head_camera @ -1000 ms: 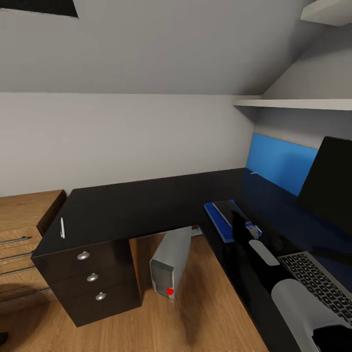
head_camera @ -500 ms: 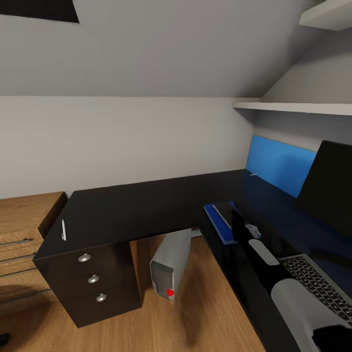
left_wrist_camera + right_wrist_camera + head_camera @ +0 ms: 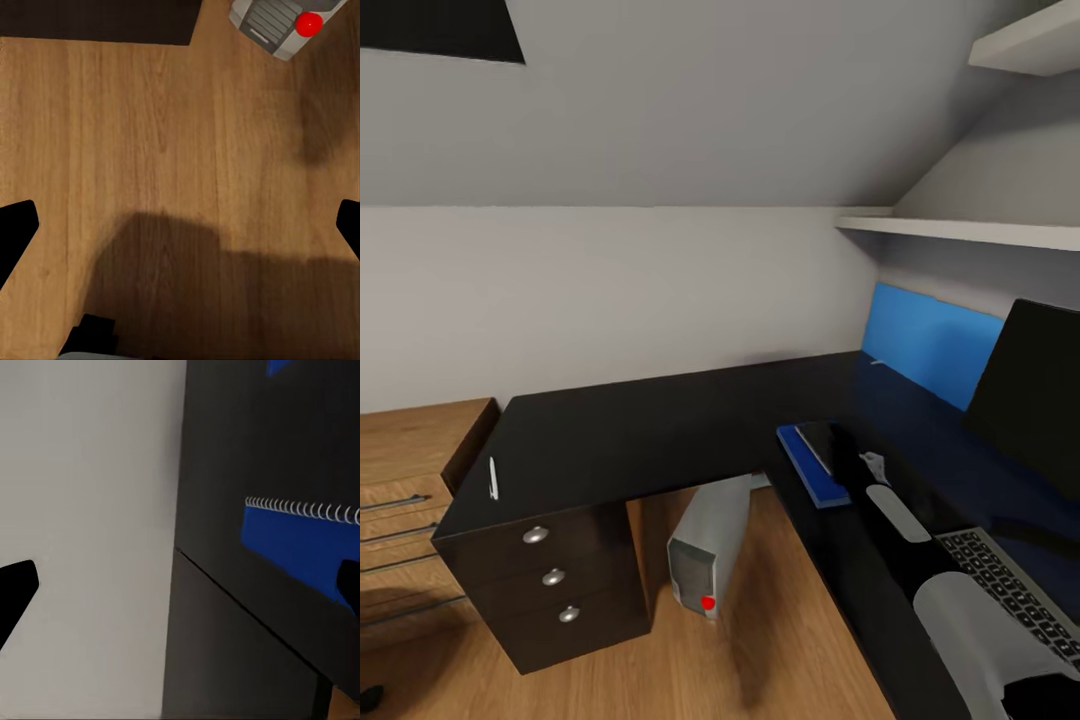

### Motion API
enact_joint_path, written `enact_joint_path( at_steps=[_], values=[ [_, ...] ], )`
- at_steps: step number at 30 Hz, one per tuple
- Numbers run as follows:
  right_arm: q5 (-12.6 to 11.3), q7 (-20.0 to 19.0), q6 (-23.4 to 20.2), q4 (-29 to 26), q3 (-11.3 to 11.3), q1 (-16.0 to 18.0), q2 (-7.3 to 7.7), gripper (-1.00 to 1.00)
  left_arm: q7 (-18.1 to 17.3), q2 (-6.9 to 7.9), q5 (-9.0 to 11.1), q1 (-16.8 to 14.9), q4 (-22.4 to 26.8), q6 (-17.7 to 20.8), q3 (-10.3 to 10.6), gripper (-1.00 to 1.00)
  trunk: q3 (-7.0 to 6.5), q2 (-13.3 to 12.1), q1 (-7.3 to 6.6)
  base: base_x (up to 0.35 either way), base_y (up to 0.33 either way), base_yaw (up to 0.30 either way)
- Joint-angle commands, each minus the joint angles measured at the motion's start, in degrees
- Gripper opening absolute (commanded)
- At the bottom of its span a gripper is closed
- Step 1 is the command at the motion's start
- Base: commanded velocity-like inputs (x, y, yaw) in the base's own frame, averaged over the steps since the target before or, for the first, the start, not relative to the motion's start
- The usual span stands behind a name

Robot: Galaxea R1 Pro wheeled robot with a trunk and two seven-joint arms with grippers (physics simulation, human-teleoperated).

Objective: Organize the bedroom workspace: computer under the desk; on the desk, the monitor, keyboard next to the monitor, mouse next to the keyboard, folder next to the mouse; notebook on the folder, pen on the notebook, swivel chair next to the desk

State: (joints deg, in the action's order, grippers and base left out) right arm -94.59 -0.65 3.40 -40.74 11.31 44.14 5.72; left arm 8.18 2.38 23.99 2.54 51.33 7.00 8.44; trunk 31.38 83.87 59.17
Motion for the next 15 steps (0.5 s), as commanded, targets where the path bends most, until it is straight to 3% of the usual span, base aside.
enact_joint_path(
  at_steps=[1,7,9,11,12,15],
  values=[
    [-0.49,-0.03,0.38,-0.53,0.48,-0.17,0.06,1.00,0.52,0.08,0.54,0.01,0.17,0.21,0.25,1.00,-0.14,-0.39,-0.22,0.000,0.000,0.000],
    [5.11,3.97,0.97,-6.29,2.69,-2.58,-1.85,1.00,0.56,0.16,0.56,0.01,0.17,0.20,0.18,1.00,-1.22,-2.79,-1.54,0.000,0.000,0.000],
    [8.80,6.95,1.48,-7.35,3.21,-2.87,-3.14,1.00,0.57,0.16,0.57,0.01,0.17,0.20,0.18,1.00,-1.57,-3.59,-1.98,0.000,0.000,0.000],
    [16.01,11.61,1.87,-8.02,4.94,-3.05,-5.08,1.00,0.58,0.16,0.59,0.01,0.17,0.20,0.18,1.00,-1.93,-4.40,-2.42,0.000,0.000,0.000],
    [25.01,16.91,2.03,-8.29,8.30,-3.13,-7.28,1.00,0.57,0.16,0.59,0.01,0.17,0.20,0.18,1.00,-2.11,-4.80,-2.64,0.000,0.000,0.000],
    [39.51,25.85,3.44,-8.43,12.59,-3.17,-11.46,1.00,0.57,0.17,0.61,0.01,0.17,0.20,0.18,1.00,-2.65,-6.00,-3.30,0.000,0.000,0.000]
  ],
)
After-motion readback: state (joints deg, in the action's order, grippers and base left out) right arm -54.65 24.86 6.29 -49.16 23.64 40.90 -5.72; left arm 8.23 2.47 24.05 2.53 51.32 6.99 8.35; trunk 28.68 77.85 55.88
